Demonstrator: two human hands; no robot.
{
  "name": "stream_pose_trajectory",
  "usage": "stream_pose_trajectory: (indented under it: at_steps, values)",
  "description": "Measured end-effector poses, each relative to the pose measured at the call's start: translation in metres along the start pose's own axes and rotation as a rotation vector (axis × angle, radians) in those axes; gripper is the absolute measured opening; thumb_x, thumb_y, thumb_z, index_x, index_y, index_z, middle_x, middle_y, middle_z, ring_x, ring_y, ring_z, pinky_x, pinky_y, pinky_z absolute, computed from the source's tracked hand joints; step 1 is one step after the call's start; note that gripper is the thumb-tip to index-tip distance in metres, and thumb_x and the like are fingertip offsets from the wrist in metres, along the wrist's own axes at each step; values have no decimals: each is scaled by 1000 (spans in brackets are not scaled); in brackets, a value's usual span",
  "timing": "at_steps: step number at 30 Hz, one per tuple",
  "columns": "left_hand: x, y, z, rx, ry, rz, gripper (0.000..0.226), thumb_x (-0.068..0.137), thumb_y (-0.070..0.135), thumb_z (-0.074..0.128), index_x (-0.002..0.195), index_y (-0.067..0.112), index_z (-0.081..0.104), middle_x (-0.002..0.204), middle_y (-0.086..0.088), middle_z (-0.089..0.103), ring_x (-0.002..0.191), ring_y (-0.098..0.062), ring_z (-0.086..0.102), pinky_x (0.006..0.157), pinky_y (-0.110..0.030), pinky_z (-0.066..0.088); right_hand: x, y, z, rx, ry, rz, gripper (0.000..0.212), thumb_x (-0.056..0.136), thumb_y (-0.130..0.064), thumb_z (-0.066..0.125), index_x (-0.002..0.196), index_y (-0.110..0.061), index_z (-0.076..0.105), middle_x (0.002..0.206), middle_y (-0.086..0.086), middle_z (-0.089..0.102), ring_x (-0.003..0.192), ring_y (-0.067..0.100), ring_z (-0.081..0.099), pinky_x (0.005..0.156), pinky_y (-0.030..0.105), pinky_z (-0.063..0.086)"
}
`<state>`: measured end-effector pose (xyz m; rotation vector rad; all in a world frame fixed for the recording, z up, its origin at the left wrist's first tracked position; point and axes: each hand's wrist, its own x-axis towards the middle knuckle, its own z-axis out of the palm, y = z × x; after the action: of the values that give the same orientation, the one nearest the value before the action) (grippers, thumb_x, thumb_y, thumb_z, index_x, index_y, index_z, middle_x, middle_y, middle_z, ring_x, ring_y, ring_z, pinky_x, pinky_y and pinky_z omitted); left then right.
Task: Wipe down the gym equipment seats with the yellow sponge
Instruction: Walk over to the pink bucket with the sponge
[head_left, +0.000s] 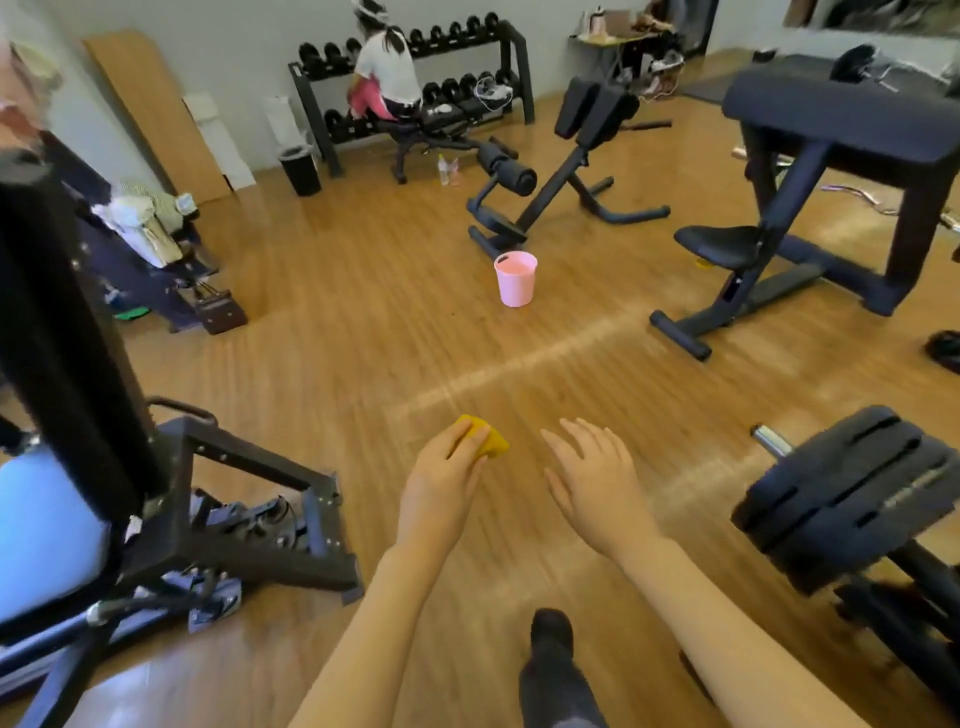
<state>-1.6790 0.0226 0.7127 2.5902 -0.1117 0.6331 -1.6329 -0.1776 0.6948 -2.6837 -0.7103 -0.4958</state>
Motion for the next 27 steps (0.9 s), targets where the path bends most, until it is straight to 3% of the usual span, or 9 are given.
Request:
stream_pose_trajectory:
  at_steps: [7,10,14,18,20,23,25,27]
  values:
    - [190,-81,62,5,34,-13,39,82,0,72,121,7,65,124,-14,62,112,-26,58,96,-23,39,203,74,65,25,11,-42,44,84,-34,44,119,-18,66,120,12,65,113,31,60,96,49,46]
    - [258,-108,81,2,42,-31,40,83,-1,71,122,7,64,125,-12,62,115,-26,58,98,-27,42,271,103,83,23,10,-36,42,79,-30,56,118,-16,67,119,13,65,112,32,61,95,50,47]
    - [346,-141,114,2,60,-56,42,80,-1,74,120,7,66,122,-12,64,114,-20,56,98,-16,34,350,148,120,28,-2,-43,43,81,-29,62,122,-17,64,122,12,63,115,32,58,97,49,46]
    - [443,-174,164,-49,64,-49,40,82,-3,72,119,8,66,120,4,62,115,-10,52,99,-12,31,440,196,163,29,11,-26,47,79,-24,75,123,-17,62,121,12,63,114,34,59,96,51,47]
    - [496,-189,190,-79,55,-94,38,84,-2,70,120,9,66,123,16,57,115,-1,47,99,-7,27,490,222,182,9,9,-17,43,79,-25,69,122,-17,63,120,12,63,113,33,59,95,51,47]
    - [579,-210,227,-129,13,-31,42,83,-4,69,118,18,63,125,19,54,116,-4,46,98,-7,27,567,262,206,-7,-47,5,44,79,-26,67,122,-18,62,121,11,62,115,32,58,97,50,47]
    - [637,-223,251,-144,-36,-76,38,93,6,60,125,27,56,134,28,44,125,-3,41,102,-8,26,617,290,216,-20,-64,39,45,78,-28,60,122,-19,63,121,10,63,114,31,59,96,49,48]
    - [691,-235,276,-110,-89,-51,35,98,16,53,132,23,55,138,32,42,128,1,40,106,-15,29,663,318,222,-33,-66,61,44,79,-30,56,121,-18,63,121,10,63,113,31,59,96,48,48]
